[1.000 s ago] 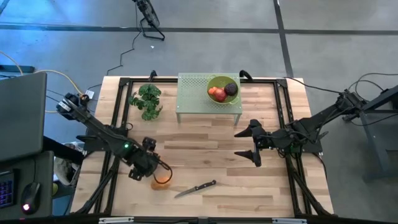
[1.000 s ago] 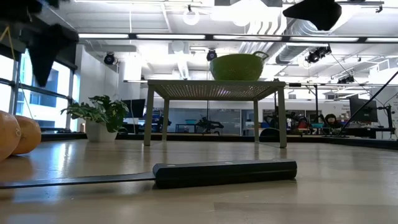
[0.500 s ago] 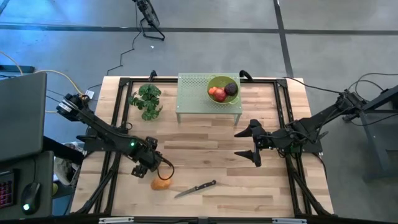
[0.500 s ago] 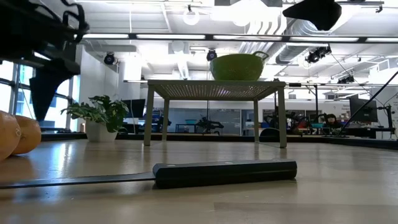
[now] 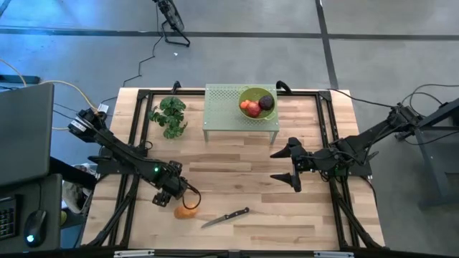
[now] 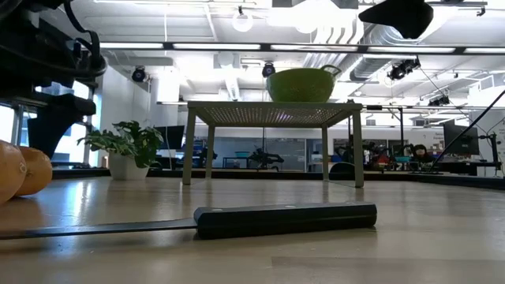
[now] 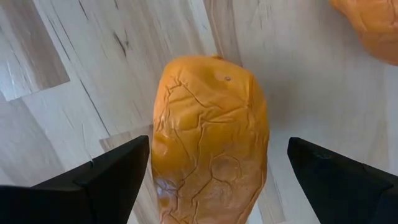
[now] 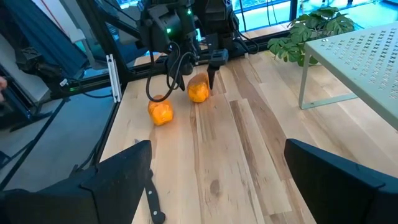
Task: Pick & Place Fruit
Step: Put the top mango into the strainer bowl on the shelf
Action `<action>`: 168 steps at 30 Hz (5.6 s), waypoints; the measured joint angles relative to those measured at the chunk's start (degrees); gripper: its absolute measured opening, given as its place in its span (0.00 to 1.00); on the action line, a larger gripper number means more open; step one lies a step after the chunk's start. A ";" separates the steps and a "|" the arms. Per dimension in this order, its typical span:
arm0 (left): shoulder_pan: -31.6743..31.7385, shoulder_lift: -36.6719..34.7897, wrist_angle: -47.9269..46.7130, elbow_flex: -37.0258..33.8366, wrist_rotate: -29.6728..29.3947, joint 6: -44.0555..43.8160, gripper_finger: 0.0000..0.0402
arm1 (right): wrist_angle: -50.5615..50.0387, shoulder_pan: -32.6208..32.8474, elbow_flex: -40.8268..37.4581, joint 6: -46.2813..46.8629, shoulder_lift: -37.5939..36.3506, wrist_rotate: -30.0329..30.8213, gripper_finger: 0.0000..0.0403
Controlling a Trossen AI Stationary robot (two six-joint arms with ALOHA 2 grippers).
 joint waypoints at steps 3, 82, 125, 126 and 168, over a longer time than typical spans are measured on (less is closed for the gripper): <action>-0.01 0.00 -0.01 0.00 -0.05 -0.02 0.93 | 0.00 0.00 0.00 0.00 0.00 0.00 0.90; 4.91 3.07 1.66 17.48 -30.70 -1.58 0.55 | -2.77 -0.01 0.00 0.06 0.00 -0.02 0.90; 28.52 3.04 56.03 19.34 -14.76 24.12 0.56 | 15.13 -4.76 -0.02 -16.74 8.37 19.06 0.90; 28.51 3.04 57.35 19.34 -14.53 24.00 0.56 | 15.12 -5.01 -0.02 -16.75 8.37 18.70 0.90; 28.47 10.67 82.03 19.26 -18.20 16.52 0.56 | 52.07 -13.33 -0.02 -36.44 23.44 17.66 0.79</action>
